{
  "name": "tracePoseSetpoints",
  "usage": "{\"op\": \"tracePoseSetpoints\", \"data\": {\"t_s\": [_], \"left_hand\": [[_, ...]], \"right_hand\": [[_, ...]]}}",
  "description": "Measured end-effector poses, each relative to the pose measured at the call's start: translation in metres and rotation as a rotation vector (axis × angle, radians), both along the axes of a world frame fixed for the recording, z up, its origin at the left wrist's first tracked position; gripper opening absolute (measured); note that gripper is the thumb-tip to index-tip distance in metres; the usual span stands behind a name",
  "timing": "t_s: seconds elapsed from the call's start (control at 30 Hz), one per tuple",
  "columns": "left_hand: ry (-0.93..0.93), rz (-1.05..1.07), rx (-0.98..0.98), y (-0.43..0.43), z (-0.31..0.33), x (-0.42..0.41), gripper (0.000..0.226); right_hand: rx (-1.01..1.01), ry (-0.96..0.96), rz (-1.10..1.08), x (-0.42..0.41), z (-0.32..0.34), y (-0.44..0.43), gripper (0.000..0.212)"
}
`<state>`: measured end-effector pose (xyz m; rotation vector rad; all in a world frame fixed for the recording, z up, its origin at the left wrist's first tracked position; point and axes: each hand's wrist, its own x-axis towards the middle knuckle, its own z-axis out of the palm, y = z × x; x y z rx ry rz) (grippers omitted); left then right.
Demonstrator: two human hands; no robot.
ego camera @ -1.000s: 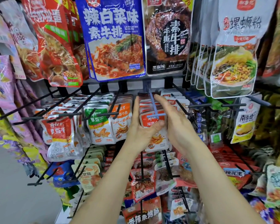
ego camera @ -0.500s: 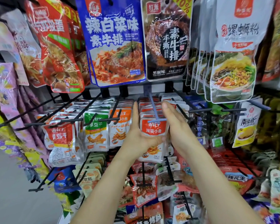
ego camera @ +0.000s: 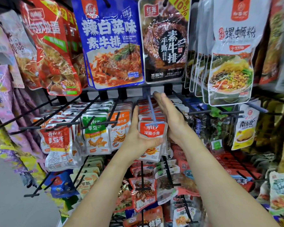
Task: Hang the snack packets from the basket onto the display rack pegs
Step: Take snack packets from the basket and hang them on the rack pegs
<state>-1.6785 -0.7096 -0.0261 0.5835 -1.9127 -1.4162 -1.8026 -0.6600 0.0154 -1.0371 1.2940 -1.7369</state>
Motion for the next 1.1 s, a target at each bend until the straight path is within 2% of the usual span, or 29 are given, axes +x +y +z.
{"op": "tracePoseSetpoints", "data": {"t_s": [0.17, 0.23, 0.37, 0.5, 0.6, 0.67, 0.77, 0.8, 0.87, 0.93, 1.1], "left_hand": [[-0.019, -0.021, -0.054, -0.004, 0.0, 0.003, 0.125], [-0.014, -0.004, -0.069, -0.003, 0.0, 0.005, 0.124], [-0.005, 0.037, -0.092, 0.002, -0.003, 0.006, 0.12], [0.035, 0.087, -0.106, 0.012, -0.001, 0.006, 0.108], [0.069, 0.13, -0.144, 0.017, -0.002, 0.006, 0.103], [0.086, 0.133, -0.15, 0.02, -0.002, 0.006, 0.099], [0.083, 0.125, -0.195, 0.025, -0.002, 0.01, 0.088], [0.074, 0.115, -0.235, 0.026, -0.003, 0.013, 0.08], [0.054, 0.081, -0.298, 0.028, -0.005, 0.017, 0.064], [0.041, 0.07, -0.32, 0.029, -0.007, 0.019, 0.054], [0.126, 0.149, -0.377, 0.03, -0.014, 0.012, 0.05]], "right_hand": [[0.057, 0.092, -0.081, 0.006, -0.003, 0.004, 0.09], [0.07, 0.151, -0.104, 0.009, -0.005, 0.009, 0.098], [0.02, 0.146, -0.075, 0.007, -0.015, 0.021, 0.087], [-0.018, 0.288, -0.035, 0.01, -0.016, 0.034, 0.052], [-0.066, 0.291, -0.016, 0.014, -0.016, 0.037, 0.042], [-0.134, 0.173, -0.035, 0.016, -0.018, 0.034, 0.037], [-0.244, -0.272, 0.005, 0.014, -0.02, 0.028, 0.042], [-0.259, -0.362, 0.017, 0.015, -0.02, 0.026, 0.044], [-0.283, -0.414, -0.002, 0.016, -0.018, 0.025, 0.041], [-0.286, -0.38, -0.074, 0.021, -0.018, 0.025, 0.036], [-0.335, -0.07, -0.277, 0.032, -0.032, 0.03, 0.029]]}}
